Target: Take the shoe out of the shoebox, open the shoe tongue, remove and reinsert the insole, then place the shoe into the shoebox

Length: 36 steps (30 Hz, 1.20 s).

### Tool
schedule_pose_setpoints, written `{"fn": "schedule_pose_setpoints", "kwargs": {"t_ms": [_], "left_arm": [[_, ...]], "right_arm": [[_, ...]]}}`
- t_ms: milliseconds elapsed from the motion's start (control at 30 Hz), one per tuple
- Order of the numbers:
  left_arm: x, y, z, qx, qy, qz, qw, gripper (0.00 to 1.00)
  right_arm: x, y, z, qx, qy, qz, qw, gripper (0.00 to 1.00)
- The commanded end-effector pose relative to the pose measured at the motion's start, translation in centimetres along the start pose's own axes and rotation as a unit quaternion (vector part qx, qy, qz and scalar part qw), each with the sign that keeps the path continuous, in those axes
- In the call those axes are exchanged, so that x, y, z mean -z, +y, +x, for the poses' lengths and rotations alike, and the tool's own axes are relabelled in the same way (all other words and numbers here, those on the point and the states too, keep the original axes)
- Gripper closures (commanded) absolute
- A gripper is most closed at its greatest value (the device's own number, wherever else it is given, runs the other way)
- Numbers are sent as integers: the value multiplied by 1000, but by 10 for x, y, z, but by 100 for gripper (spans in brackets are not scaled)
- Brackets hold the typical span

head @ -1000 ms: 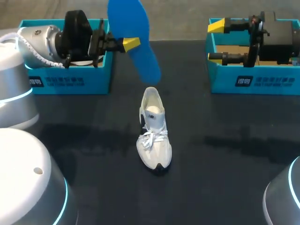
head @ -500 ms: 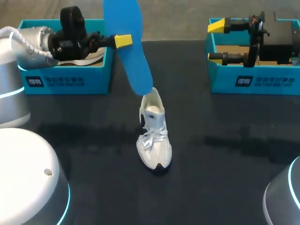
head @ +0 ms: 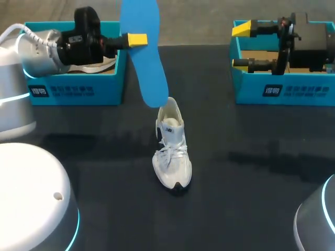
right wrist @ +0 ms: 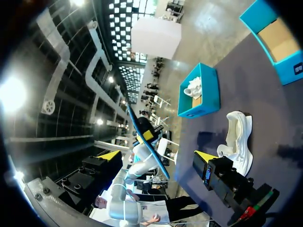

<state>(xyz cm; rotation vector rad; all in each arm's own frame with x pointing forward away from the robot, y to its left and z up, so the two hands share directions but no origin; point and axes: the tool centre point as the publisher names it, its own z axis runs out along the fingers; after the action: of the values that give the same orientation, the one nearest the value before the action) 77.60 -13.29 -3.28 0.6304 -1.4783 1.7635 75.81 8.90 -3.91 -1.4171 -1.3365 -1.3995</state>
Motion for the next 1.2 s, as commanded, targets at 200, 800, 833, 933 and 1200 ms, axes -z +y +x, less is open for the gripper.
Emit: {"fn": "schedule_pose_setpoints", "kwargs": {"t_ms": [200,800,833,933,1200], "left_arm": [[0,0,-3,293,21,22,956,100],[-19,9,-17,322,0,-57,945,100],[-19,9,-18,322,2,-56,945,100],[-21,9,-17,317,-1,-60,947,100],[-25,9,-20,311,-14,-65,948,100]], "right_arm": [[-2,0,0,-1,-1,-1,1000,0],[-4,1,18,27,-3,7,1000,0],[-5,1,22,32,-6,9,999,0],[-7,0,37,51,-29,15,998,0],[-16,-3,72,30,-214,29,976,0]]}}
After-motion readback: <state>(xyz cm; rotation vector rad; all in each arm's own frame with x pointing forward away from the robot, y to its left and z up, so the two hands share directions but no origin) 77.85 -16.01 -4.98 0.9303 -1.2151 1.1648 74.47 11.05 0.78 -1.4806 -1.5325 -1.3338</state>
